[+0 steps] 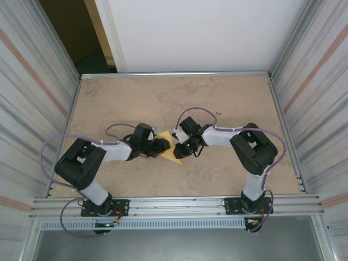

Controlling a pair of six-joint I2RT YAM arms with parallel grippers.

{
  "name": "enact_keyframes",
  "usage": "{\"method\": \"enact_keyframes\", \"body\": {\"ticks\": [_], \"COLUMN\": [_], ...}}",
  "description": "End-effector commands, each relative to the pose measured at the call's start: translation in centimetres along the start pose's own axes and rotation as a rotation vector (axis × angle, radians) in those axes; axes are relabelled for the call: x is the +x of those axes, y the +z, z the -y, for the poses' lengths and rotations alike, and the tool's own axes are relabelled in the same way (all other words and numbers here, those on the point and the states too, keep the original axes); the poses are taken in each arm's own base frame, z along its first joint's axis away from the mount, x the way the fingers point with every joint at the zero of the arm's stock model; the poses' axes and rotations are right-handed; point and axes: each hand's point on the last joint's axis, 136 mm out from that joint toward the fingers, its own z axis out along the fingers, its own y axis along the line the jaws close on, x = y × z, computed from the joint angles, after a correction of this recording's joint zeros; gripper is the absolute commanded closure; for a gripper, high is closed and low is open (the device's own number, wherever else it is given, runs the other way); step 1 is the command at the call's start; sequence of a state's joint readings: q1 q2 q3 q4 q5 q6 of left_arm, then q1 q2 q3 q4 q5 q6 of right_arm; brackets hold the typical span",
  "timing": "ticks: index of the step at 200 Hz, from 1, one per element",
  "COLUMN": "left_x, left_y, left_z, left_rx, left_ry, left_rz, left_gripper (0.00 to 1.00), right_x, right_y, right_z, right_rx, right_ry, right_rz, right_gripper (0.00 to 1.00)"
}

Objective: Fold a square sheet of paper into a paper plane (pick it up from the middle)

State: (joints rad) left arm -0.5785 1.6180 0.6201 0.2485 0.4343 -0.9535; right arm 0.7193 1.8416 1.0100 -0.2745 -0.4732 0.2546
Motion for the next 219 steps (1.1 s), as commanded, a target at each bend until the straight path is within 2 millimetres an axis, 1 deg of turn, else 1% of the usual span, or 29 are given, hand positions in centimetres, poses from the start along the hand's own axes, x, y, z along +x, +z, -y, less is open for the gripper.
{"method": "enact_keyframes", "body": {"ticks": [1, 24, 41, 63, 72, 93, 110, 128, 142, 180, 219], "left_x": [0.0, 0.2, 0.6, 1.1, 1.3, 1.6, 1.7, 1.8, 1.9, 1.9, 2.0], "left_y": [0.4, 0.6, 0.7, 0.8, 0.9, 1.1, 1.1, 1.1, 1.1, 1.3, 1.3], "left_z": [0.2, -1.0, -2.3, -3.6, -3.9, -4.6, -4.8, -5.1, -5.2, -4.9, -4.9], "left_rx": [-0.012, -0.077, -0.139, -0.196, -0.209, -0.235, -0.251, -0.265, -0.270, -0.261, -0.262], "left_ry": [0.014, -0.023, -0.056, -0.086, -0.099, -0.123, -0.129, -0.140, -0.143, -0.135, -0.132], "left_rz": [-0.014, -0.027, -0.044, -0.066, -0.075, -0.087, -0.094, -0.102, -0.105, -0.118, -0.127], "left_gripper": [0.57, 0.57, 0.58, 0.59, 0.59, 0.59, 0.59, 0.60, 0.60, 0.60, 0.59], "right_x": [1.5, 1.5, 1.2, 0.2, -0.2, -0.9, -1.1, -1.1, -1.0, -0.4, -0.1], "right_y": [0.8, 0.6, 0.1, -1.3, -2.1, -3.6, -4.3, -4.4, -4.0, -2.6, -2.3], "right_z": [0.7, 0.7, 0.4, 0.0, -0.1, -0.4, -0.9, -1.3, -1.4, -0.9, -0.3], "right_rx": [0.002, 0.000, -0.011, -0.033, -0.041, -0.063, -0.078, -0.083, -0.069, -0.026, 0.017], "right_ry": [0.039, 0.040, 0.044, 0.060, 0.071, 0.091, 0.091, 0.099, 0.096, 0.115, 0.135], "right_rz": [-0.049, -0.045, -0.026, 0.037, 0.073, 0.162, 0.210, 0.242, 0.247, 0.220, 0.220], "right_gripper": [0.90, 0.86, 0.78, 0.65, 0.62, 0.59, 0.58, 0.59, 0.61, 0.66, 0.70]}}
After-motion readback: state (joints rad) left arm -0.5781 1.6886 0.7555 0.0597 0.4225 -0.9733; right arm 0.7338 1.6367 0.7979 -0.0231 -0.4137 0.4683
